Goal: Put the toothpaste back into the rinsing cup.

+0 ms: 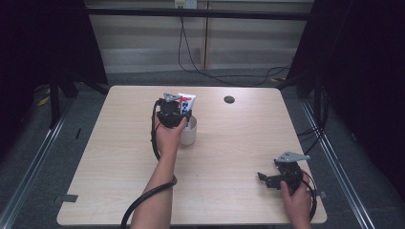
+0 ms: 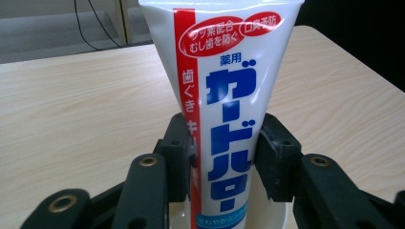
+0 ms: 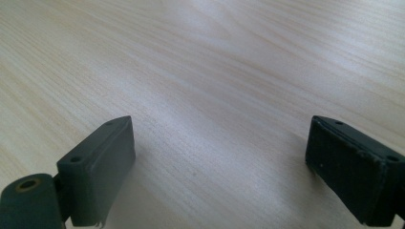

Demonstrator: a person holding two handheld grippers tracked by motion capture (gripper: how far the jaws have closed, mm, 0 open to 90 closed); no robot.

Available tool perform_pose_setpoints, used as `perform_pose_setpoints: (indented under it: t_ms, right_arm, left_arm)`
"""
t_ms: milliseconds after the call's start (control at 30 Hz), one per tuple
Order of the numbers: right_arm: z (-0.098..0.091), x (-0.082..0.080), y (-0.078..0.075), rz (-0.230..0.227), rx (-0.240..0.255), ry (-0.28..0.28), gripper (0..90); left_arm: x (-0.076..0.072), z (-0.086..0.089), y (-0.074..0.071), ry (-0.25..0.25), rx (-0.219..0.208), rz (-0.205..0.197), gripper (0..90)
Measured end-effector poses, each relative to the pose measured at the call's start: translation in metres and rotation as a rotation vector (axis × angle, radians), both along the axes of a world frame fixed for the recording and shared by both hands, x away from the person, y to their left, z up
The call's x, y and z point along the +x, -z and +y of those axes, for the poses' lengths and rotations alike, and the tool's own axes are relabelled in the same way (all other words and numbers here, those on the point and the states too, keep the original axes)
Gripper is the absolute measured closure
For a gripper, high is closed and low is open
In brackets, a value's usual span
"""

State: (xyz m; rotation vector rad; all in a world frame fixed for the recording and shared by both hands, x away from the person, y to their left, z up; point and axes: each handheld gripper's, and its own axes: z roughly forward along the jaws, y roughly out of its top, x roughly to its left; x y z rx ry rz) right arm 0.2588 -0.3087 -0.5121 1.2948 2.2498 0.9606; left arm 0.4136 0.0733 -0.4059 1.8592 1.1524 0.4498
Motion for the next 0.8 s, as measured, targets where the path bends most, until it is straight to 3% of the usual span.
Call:
perform_pose_setpoints:
  t_ms: [133,400,800]
  right_arm:
    - [0.0,0.0,0.0,0.001,-0.002,0.0,9.2]
    - [0.0,0.0,0.0,0.006,0.0,0.004,9.2]
    - [0.0,0.0,0.0,0.005,-0.001,0.003,9.2]
  left_arm:
    - [-0.001,-0.001,0.002,-0.002,-0.001,0.002,60.4]
    - [-0.003,-0.005,0.008,0.006,0.049,0.018,59.8]
    - [-0.006,-0.008,0.014,-0.006,0.047,0.019,59.1]
